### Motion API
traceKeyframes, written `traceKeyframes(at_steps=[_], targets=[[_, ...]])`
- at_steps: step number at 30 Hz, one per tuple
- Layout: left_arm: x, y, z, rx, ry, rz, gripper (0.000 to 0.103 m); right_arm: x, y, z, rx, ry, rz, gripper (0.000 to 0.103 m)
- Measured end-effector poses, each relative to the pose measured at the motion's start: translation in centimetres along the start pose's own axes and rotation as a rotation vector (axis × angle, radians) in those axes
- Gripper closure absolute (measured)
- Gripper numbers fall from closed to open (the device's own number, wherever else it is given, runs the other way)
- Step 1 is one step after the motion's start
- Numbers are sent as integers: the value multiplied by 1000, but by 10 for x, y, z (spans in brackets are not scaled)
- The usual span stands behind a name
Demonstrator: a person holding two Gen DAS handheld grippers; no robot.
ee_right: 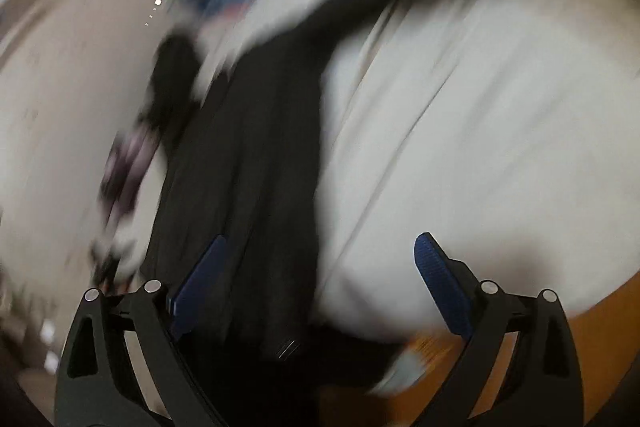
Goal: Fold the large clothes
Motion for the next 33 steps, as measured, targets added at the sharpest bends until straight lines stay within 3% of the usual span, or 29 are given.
traceKeyframes(at_steps=[3, 4, 6, 8, 10, 12, 13, 15, 17, 19, 21, 22, 23, 25, 26, 28, 30, 32, 33], targets=[[-19, -4, 6, -31, -47, 21, 6, -41, -37, 53, 83, -106, -29, 12], [-25, -4, 9, -39, -61, 33, 6, -45, -47, 64, 118, -123, -28, 12], [-39, -1, 16, -50, -90, 50, 6, -42, -61, 77, 109, -129, -50, 12], [-54, 4, 28, -80, -140, 60, 6, -26, -77, 76, 163, -85, -59, 27], [-68, 11, 38, -105, -196, 69, 6, -6, -86, 69, 193, -29, -54, 63], [-75, 26, 38, -156, -212, 97, 8, 13, -97, 55, 248, 26, -43, 76], [-74, 30, 34, -164, -199, 111, 17, 19, -102, 48, 249, 50, -53, 83], [-69, 44, 17, -208, -172, 154, 32, 28, -115, 29, 248, 103, -85, 88], [-58, 56, -8, -233, -122, 179, 32, 31, -125, 7, 252, 150, -110, 90], [-51, 60, -24, -228, -80, 212, 32, 27, -129, -17, 247, 178, -136, 90], [-42, 59, -36, -175, -37, 246, 32, 16, -109, -20, 176, 164, -130, 90], [-37, 54, -39, -123, -18, 251, 32, 7, -92, -15, 113, 125, -127, 90], [-33, 48, -39, -89, -11, 247, 32, -7, -67, 3, 20, 21, -121, 89], [-27, 41, -39, -32, -8, 230, 31, -32, -20, 23, -140, -102, -68, 74], [-24, 43, -40, -29, -3, 228, 31, -41, 2, 24, -162, -130, -11, 73], [-18, 54, -44, -23, 13, 246, 25, -39, 12, 6, -82, -69, 57, 73], [-9, 87, -44, -19, 45, 304, 20, -13, 15, -32, -82, 61, 68, 71], [-1, 129, -40, -45, 75, 370, 14, 22, 13, -71, -70, 183, 65, 48], [3, 159, -36, -71, 95, 408, 9, 47, 14, -95, -88, 260, 68, 27]])
Point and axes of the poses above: each gripper's, at about its wrist camera, not at the fingertips, and z roughly the way its jaws point, y to its right, x to its top, the point moved 9 cm from there along z, roughly the way its jaws point, and after that the axes turned 3 degrees about -y, right-handed, at the moved point
